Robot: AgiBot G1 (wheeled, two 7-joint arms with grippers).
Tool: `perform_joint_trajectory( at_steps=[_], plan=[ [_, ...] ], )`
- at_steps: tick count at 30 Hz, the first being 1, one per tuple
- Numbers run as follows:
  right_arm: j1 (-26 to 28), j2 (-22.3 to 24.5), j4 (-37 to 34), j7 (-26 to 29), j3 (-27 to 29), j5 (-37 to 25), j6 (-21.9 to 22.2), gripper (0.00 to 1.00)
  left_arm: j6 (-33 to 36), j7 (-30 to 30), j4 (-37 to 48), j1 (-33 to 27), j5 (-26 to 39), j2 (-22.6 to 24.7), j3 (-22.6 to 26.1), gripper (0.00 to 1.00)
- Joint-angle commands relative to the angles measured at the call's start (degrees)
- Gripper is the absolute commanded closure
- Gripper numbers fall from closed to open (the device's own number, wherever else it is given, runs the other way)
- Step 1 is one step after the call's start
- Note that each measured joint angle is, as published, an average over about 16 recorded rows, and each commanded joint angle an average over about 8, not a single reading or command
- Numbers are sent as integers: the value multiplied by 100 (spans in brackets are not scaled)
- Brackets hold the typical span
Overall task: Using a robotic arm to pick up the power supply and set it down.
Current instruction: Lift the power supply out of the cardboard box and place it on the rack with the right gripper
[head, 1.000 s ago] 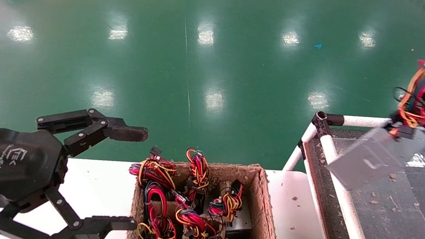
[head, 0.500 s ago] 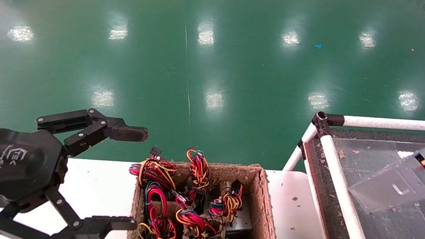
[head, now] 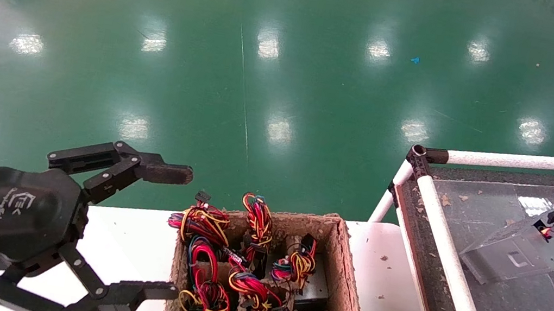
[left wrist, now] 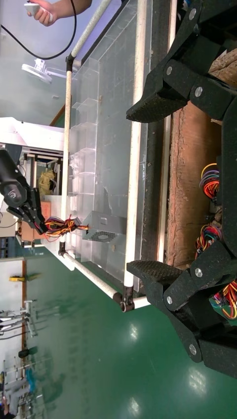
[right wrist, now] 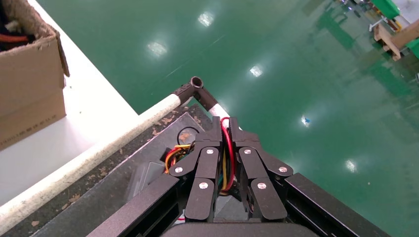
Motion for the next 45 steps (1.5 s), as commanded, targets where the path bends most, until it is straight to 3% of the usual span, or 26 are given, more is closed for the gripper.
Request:
perform_joint_trajectory(
  at_steps=[1,21,33,45],
  plan=[
    [-14,-23,51,-14,-31,-87,55,100,0,0,0,0,0,0,0,0],
    [1720,-1263,-90,279,-603,-1788,-522,100,-1,2,0,-1,-2,-1,3,0],
    [2065,-1605,-255,337,-715,-2030,-580,100,-2,2,0,-1,-3,-2,5,0],
    [2498,-2103,-907,60,-836,-2400,-432,100,-3,3,0,-2,-4,-3,6,0]
  ],
)
